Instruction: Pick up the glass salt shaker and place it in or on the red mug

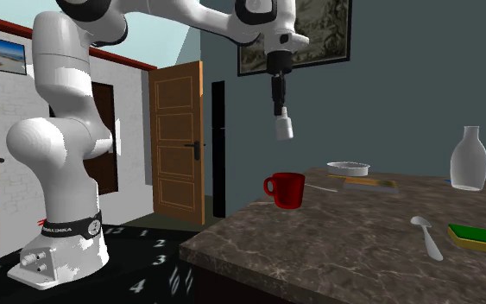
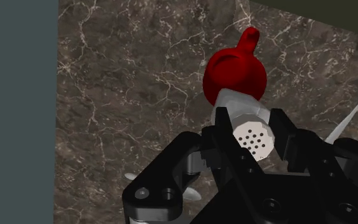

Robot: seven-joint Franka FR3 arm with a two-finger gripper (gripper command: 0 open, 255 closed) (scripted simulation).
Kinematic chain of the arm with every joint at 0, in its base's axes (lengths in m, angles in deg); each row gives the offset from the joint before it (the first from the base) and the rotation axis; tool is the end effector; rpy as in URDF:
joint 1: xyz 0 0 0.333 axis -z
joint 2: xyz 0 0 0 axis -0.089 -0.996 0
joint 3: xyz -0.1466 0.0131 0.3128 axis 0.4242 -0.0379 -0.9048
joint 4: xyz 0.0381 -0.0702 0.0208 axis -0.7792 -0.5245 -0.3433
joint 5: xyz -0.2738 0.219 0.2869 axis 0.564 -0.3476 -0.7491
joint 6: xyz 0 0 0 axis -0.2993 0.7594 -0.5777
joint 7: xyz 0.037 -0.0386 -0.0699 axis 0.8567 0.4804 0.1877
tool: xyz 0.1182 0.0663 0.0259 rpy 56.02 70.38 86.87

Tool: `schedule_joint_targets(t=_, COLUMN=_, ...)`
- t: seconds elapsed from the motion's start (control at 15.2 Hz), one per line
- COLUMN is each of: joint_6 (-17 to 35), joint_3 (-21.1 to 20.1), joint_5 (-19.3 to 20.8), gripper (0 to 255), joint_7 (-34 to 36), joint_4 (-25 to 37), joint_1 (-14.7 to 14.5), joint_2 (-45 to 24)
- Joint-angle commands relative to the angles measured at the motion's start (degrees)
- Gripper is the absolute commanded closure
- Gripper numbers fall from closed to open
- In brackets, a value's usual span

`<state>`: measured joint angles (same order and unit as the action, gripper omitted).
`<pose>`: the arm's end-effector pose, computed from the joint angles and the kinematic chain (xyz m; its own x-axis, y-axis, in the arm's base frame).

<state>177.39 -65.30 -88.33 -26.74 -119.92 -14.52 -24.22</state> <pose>0.5759 0.2224 0.5666 0.9965 -0.0835 0.0012 -0.0835 -0.9965 -0.0013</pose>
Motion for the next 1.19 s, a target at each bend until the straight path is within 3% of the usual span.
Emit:
schedule_joint_targets(t=0.0, joint_6=-1.28, joint_3=-1.26, joint_5=0.62, gripper=255, joint_7=2.60, joint_4=4.33, joint_1=-1.20, joint_2=-3.09)
schedule_joint_targets(t=1.12, joint_6=11.81, joint_3=-1.19, joint_5=0.68, gripper=255, joint_7=2.63, joint_4=-8.61, joint_1=-1.19, joint_2=-3.25)
